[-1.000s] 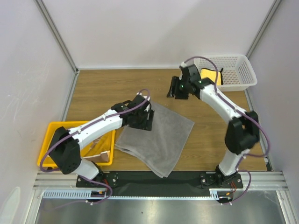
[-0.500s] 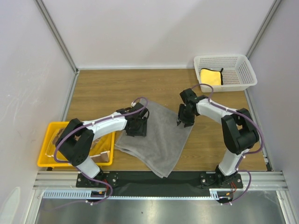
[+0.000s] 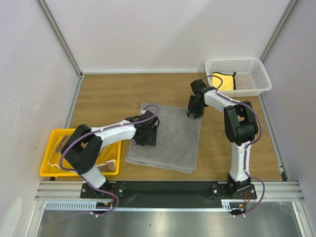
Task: Fold and stack the towels
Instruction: Fold the towel
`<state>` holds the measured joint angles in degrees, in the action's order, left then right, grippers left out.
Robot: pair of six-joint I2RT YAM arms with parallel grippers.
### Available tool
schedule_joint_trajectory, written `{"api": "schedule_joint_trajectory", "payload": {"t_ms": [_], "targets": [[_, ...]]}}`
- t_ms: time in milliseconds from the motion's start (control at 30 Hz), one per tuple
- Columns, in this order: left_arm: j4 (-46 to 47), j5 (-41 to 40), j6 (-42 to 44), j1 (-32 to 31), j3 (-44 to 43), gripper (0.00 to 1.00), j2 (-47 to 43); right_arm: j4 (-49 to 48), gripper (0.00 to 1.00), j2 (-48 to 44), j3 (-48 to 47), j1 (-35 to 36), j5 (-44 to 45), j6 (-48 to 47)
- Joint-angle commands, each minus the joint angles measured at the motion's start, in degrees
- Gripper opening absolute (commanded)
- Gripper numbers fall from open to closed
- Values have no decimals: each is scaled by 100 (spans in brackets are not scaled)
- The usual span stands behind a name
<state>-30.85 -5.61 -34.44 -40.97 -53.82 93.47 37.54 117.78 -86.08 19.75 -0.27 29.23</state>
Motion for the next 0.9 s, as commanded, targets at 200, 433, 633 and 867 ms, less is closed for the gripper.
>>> {"api": "schedule_joint_trajectory", "payload": {"t_ms": [200,433,633,867], "targets": [[1,446,464,-166,-436,60,425,-388,45,939,-1296,-208,-139,-664],[-535,69,552,-148,-1085,62,321,25,47,739,-2131,-234,-797,-832],[-1414,-458,289,-8,-1824,70,-99,227,59,-226,-1957,-287,-1010,-779],[-1512,-582,-327,493,-1219,71,-689,52,63,-1483,-192,-358,-949,-270]]}}
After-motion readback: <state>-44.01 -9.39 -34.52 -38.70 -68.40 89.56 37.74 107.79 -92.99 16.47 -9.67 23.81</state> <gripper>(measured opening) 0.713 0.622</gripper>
